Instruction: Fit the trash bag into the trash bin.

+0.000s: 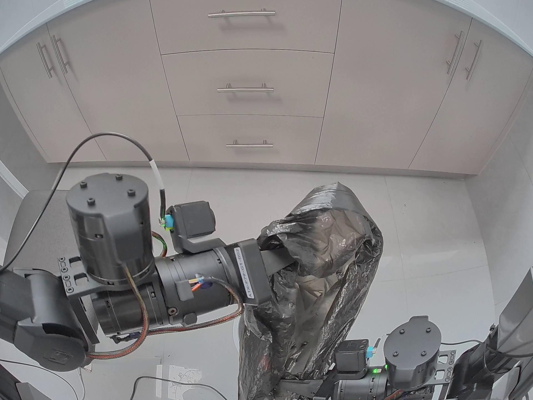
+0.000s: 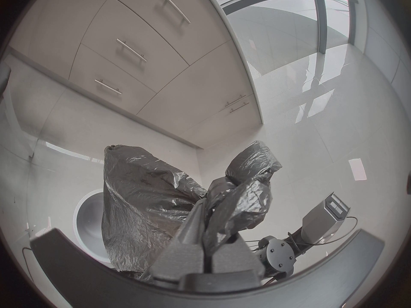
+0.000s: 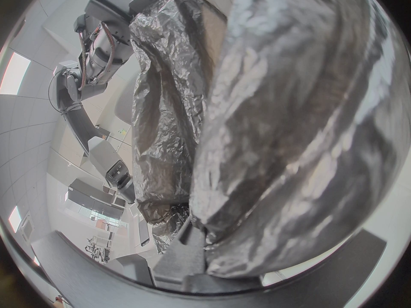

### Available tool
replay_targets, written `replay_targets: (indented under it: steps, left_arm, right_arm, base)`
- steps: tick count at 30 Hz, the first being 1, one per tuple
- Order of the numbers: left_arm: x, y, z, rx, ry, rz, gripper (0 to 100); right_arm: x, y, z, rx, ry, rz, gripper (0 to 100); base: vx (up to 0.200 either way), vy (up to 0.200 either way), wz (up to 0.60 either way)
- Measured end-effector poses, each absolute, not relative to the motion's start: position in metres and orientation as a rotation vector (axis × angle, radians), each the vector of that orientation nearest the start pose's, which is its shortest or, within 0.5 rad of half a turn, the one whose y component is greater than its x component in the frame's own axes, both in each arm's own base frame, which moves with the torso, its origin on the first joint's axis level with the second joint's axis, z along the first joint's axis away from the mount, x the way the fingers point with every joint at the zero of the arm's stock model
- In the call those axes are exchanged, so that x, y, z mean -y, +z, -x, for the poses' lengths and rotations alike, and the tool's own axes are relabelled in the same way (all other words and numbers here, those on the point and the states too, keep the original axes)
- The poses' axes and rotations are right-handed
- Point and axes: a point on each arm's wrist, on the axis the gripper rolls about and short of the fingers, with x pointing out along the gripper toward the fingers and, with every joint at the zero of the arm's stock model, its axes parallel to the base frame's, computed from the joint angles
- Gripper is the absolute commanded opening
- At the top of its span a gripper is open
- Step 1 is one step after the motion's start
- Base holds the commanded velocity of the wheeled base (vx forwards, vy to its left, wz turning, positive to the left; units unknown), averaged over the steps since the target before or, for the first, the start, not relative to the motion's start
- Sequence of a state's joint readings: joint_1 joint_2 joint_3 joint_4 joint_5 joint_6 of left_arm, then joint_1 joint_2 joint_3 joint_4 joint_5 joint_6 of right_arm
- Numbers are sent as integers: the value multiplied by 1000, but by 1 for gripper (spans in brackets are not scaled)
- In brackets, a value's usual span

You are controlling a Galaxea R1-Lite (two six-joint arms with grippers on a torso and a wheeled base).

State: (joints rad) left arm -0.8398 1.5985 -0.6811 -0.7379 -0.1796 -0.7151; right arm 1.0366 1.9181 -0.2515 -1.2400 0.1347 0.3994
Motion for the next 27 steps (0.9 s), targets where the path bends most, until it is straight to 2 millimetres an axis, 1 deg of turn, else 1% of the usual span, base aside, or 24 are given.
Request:
replay_targets:
  steps: [5, 10, 18, 22, 27]
  left_arm:
    - [212, 178, -186, -562, -889, 575, 0]
    - [217, 167, -191, -594, -870, 561, 0]
    - [224, 149, -201, -641, -840, 535, 0]
    - [226, 139, -209, -651, -821, 501, 0]
    - [227, 129, -219, -643, -805, 492, 0]
  right_arm:
    - [-225, 48, -131, -615, 1047, -165, 0]
    - [-229, 38, -136, -549, 1057, -201, 0]
    - [-226, -3, -142, -669, 983, -139, 0]
    - [-225, -17, -151, -697, 940, -129, 0]
    - [-222, -30, -166, -708, 869, -125, 0]
  base:
    - [0, 0, 0]
    - [0, 0, 0]
    - [0, 0, 0]
    - [0, 0, 0]
    - [0, 0, 0]
